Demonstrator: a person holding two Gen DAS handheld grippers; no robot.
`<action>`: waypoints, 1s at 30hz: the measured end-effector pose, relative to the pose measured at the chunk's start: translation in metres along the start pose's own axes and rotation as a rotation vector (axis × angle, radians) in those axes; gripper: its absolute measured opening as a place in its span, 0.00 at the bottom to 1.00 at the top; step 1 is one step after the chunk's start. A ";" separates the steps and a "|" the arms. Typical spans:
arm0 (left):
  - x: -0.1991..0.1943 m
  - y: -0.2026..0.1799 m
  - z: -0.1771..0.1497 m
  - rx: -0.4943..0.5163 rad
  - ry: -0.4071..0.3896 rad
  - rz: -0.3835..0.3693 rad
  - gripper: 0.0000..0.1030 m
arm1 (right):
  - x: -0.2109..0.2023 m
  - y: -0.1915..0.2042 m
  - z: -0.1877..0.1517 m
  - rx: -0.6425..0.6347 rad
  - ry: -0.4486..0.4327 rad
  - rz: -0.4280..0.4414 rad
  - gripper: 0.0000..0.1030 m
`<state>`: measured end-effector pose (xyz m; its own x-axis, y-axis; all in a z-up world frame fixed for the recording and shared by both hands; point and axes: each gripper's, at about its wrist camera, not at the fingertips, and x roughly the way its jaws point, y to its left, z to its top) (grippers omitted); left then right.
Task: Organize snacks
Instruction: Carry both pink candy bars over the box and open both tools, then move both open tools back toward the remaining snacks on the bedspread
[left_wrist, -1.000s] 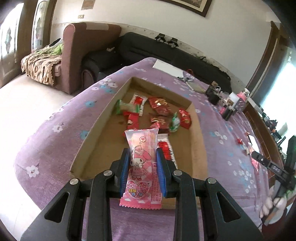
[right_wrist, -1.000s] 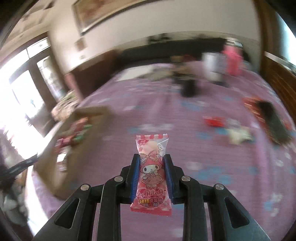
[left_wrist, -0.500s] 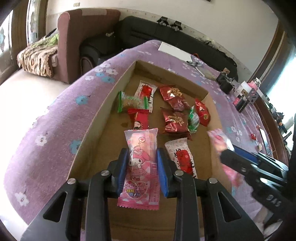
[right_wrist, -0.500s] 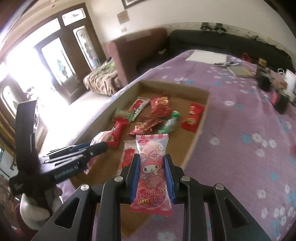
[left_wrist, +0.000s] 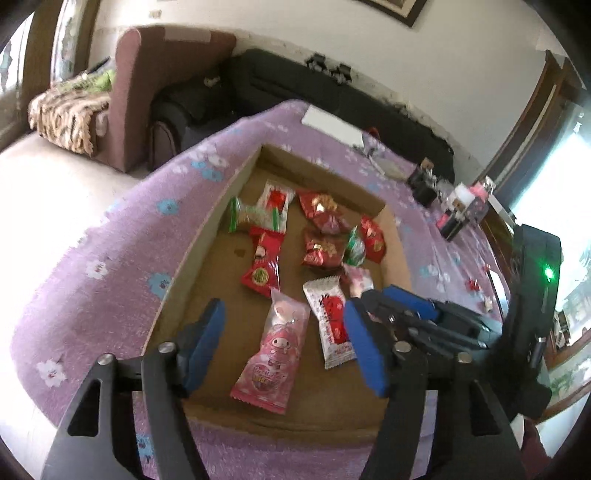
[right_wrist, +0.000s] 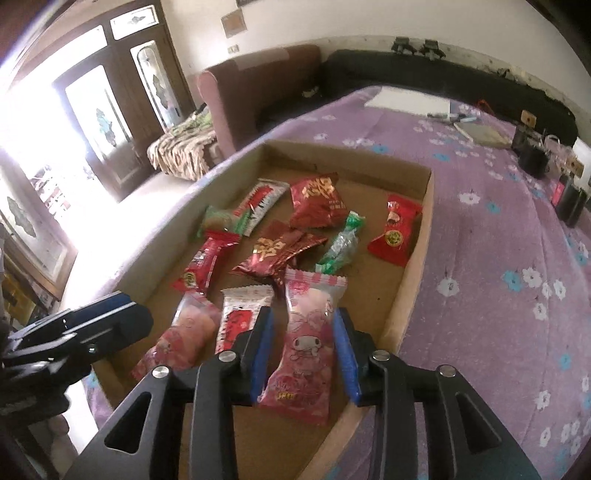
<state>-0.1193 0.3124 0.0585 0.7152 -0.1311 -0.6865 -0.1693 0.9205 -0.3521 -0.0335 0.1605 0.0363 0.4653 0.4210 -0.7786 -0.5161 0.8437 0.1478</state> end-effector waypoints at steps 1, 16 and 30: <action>-0.004 -0.002 0.000 0.000 -0.014 0.003 0.65 | -0.004 0.001 -0.001 -0.006 -0.011 0.002 0.33; -0.030 -0.073 -0.041 0.054 0.007 -0.215 0.79 | -0.138 -0.068 -0.064 0.052 -0.238 -0.134 0.52; -0.038 -0.162 -0.048 0.172 0.154 -0.304 0.79 | -0.263 -0.174 -0.168 0.321 -0.342 -0.342 0.62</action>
<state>-0.1520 0.1508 0.1106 0.6030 -0.4494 -0.6591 0.1609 0.8777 -0.4513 -0.1866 -0.1525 0.1130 0.8007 0.1457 -0.5811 -0.0763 0.9869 0.1423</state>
